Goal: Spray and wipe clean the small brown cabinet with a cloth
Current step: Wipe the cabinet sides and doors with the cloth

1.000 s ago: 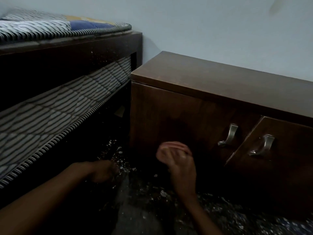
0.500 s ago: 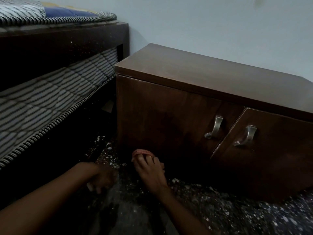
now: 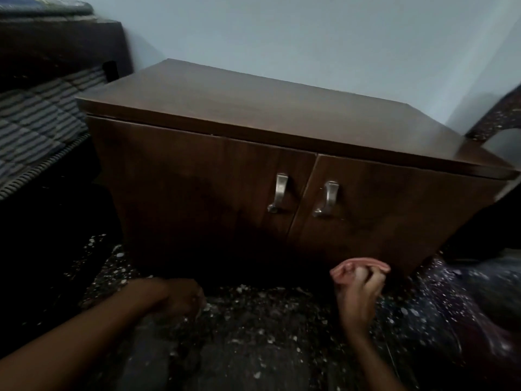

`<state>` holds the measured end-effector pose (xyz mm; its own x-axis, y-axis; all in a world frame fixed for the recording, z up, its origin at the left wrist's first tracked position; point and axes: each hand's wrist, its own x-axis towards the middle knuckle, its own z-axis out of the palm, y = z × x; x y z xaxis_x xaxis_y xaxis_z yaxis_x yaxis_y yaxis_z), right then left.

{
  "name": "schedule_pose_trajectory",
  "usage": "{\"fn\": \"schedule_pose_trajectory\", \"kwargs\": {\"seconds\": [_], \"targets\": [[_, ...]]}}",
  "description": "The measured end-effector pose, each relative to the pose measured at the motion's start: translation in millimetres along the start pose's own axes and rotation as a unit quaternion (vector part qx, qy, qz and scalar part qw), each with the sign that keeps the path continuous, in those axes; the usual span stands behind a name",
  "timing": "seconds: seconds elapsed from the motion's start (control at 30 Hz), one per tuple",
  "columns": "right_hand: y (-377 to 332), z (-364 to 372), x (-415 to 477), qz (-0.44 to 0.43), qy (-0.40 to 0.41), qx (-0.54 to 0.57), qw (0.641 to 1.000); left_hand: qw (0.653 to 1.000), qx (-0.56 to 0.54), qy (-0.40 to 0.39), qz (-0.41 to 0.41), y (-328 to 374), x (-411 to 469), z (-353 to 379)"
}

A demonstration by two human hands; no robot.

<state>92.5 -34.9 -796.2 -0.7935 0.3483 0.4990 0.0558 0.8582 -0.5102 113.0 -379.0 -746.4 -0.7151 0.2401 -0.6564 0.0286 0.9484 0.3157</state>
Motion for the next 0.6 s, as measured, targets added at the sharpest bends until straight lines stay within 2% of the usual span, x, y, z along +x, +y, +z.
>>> {"fn": "schedule_pose_trajectory", "kwargs": {"seconds": [0.07, 0.13, 0.23, 0.37, 0.5, 0.6], "targets": [[3, -13, 17, 0.115, 0.076, -0.015, 0.990, 0.999, -0.015, 0.001, 0.038, 22, 2, 1], [8, -27, 39, 0.224, 0.133, 0.035, 0.965, 0.997, -0.020, -0.010, 0.073, 37, 6, 3], [3, -37, 57, 0.285, 0.190, 0.140, 0.929, 0.994, -0.009, 0.010, 0.111, 50, 10, 3], [-28, -60, 84, 0.263, 0.270, 0.193, 0.906, 0.983, -0.052, 0.066, 0.161, 69, 5, -3], [-80, -106, 116, 0.195, 0.317, 0.241, 0.896, 0.952, -0.175, 0.152, 0.201, 86, -5, -26], [-125, -125, 113, 0.112, 0.331, 0.246, 0.904, 0.928, -0.253, 0.146, 0.232, 106, -25, -38]]}}
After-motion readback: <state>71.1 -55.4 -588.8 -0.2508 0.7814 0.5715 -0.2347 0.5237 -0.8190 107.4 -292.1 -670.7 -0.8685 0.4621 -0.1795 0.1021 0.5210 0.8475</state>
